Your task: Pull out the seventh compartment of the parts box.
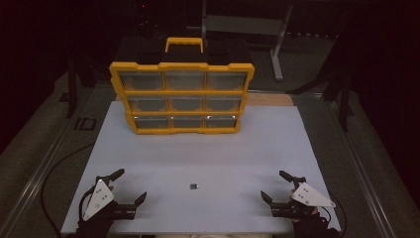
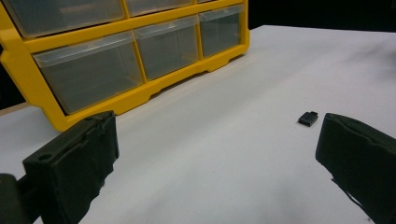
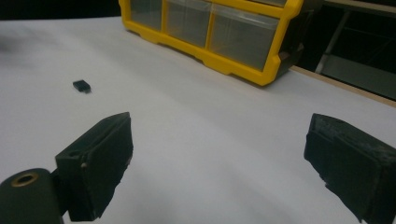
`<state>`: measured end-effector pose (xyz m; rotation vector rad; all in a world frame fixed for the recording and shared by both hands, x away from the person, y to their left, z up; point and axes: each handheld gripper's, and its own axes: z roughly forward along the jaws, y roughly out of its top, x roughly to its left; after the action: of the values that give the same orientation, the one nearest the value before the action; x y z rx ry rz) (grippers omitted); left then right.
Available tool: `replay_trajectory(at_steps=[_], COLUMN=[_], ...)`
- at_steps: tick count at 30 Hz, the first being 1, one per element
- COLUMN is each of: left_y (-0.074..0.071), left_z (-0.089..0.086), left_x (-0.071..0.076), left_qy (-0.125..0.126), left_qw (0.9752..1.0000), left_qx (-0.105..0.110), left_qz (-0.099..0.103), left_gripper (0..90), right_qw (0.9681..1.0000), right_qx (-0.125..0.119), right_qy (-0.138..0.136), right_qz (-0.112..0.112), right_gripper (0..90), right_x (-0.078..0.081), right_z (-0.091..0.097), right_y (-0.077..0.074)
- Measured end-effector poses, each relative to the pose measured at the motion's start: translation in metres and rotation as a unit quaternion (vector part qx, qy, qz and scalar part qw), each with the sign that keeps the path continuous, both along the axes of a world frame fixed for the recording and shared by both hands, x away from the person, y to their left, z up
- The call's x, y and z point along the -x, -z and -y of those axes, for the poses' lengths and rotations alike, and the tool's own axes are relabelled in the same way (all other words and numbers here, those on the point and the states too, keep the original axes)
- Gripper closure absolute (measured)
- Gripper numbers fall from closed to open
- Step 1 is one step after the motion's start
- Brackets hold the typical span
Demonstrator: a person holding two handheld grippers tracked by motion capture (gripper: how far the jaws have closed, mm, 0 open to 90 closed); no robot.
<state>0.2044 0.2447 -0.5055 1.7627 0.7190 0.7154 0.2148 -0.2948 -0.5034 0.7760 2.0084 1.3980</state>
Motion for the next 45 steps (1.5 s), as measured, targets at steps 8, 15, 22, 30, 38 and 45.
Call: replay_trajectory(at_steps=[8, 15, 22, 30, 38, 45], left_y=[0.001, 0.001, 0.0, -0.001, -0.008, -0.016], left_z=[0.002, 0.001, 0.001, 0.001, 0.009, 0.01], left_x=[-0.001, -0.001, -0.001, -0.001, 0.004, 0.001], left_qy=[0.003, 0.003, 0.007, 0.004, 0.017, 0.019], left_qw=[0.9999, 1.0, 0.9999, 0.9998, 0.9993, 0.9991], left_qx=[-0.011, -0.007, -0.009, -0.009, -0.021, -0.023], left_qz=[0.001, 0.004, 0.011, 0.015, 0.025, 0.03], left_gripper=[0.0, 0.0, 0.0, 0.0, 0.0, 0.0], right_qw=[0.9999, 0.9996, 0.9993, 0.9992, 0.9992, 0.9991], right_qx=[0.016, 0.027, 0.034, 0.036, 0.035, 0.036], right_qy=[-0.003, -0.003, 0.001, 0.004, 0.007, 0.006], right_qz=[-0.002, 0.003, 0.013, 0.016, 0.02, 0.023], right_gripper=[8.1, 8.2, 8.2, 8.2, 8.2, 8.2], right_x=[0.001, 0.004, 0.007, 0.007, 0.008, 0.009], right_z=[0.0, -0.001, -0.002, -0.003, -0.002, -0.004], right_y=[0.0, 0.0, -0.002, -0.002, -0.003, -0.004])
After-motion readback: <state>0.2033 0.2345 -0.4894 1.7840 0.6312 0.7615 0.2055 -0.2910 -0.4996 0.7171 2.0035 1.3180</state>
